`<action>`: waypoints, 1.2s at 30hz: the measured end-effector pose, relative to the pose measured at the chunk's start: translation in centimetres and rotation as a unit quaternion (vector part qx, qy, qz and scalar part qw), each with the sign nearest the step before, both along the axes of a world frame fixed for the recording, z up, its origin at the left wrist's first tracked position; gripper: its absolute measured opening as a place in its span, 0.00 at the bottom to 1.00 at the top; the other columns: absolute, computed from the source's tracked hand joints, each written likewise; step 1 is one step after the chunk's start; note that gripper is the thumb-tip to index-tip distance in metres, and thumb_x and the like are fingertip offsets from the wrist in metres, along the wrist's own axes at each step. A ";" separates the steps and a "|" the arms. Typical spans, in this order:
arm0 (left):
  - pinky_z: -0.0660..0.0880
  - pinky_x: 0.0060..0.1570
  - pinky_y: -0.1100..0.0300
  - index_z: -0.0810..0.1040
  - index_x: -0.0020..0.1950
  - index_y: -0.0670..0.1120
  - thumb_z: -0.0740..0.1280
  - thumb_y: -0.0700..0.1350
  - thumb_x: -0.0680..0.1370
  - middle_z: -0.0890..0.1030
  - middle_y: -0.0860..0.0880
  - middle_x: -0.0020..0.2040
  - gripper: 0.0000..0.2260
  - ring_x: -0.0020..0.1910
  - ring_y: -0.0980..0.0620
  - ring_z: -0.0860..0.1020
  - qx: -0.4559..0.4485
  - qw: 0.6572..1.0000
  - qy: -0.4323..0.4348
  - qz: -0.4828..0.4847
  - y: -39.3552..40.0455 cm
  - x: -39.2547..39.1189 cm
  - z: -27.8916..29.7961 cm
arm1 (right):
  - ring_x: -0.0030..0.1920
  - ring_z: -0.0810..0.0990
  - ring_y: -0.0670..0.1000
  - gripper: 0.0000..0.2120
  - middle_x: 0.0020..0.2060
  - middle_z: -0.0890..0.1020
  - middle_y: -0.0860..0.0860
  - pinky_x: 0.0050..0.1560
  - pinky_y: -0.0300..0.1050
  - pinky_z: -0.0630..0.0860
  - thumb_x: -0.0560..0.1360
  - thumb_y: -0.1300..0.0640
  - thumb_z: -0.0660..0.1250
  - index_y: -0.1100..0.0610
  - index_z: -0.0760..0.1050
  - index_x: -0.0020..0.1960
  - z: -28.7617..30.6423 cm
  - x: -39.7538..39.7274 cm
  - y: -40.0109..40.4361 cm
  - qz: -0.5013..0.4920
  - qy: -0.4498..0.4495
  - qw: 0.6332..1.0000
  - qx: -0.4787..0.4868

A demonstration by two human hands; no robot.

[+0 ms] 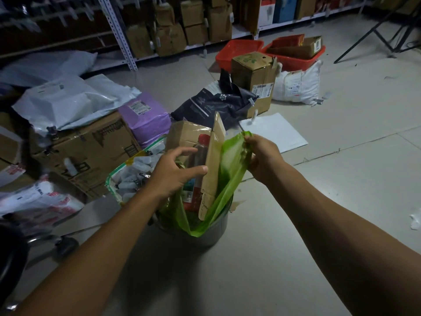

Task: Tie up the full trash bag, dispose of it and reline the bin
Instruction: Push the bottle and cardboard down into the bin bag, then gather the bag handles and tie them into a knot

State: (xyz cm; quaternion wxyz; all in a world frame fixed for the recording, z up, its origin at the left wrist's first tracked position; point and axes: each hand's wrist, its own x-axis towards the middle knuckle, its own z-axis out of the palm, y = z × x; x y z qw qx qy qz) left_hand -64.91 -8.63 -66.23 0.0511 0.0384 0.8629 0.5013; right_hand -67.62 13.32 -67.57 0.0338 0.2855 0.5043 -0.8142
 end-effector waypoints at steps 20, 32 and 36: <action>0.76 0.44 0.54 0.71 0.58 0.50 0.78 0.58 0.66 0.77 0.51 0.50 0.27 0.48 0.50 0.77 0.087 0.947 -0.087 0.297 -1.1 -2.7 -2.5 | 0.56 0.80 0.59 0.12 0.55 0.81 0.59 0.59 0.56 0.78 0.77 0.55 0.66 0.59 0.77 0.58 1.4 -4.0 -2.0 0.035 0.003 0.991 0.126; 0.78 0.55 0.47 0.79 0.62 0.46 0.75 0.34 0.67 0.80 0.43 0.58 0.24 0.55 0.43 0.78 0.031 0.937 -0.120 0.326 -5.7 -4.2 -4.0 | 0.53 0.79 0.53 0.11 0.50 0.82 0.51 0.53 0.50 0.77 0.79 0.58 0.61 0.50 0.81 0.54 1.3 -4.1 -2.8 0.029 0.101 0.984 0.144; 0.78 0.47 0.53 0.83 0.49 0.45 0.71 0.31 0.68 0.82 0.44 0.49 0.14 0.46 0.45 0.79 0.051 0.941 -0.138 0.306 -6.3 -4.2 -3.5 | 0.53 0.79 0.51 0.11 0.48 0.82 0.48 0.49 0.46 0.76 0.79 0.59 0.62 0.47 0.82 0.49 1.5 -3.7 -2.8 0.015 0.138 0.978 0.155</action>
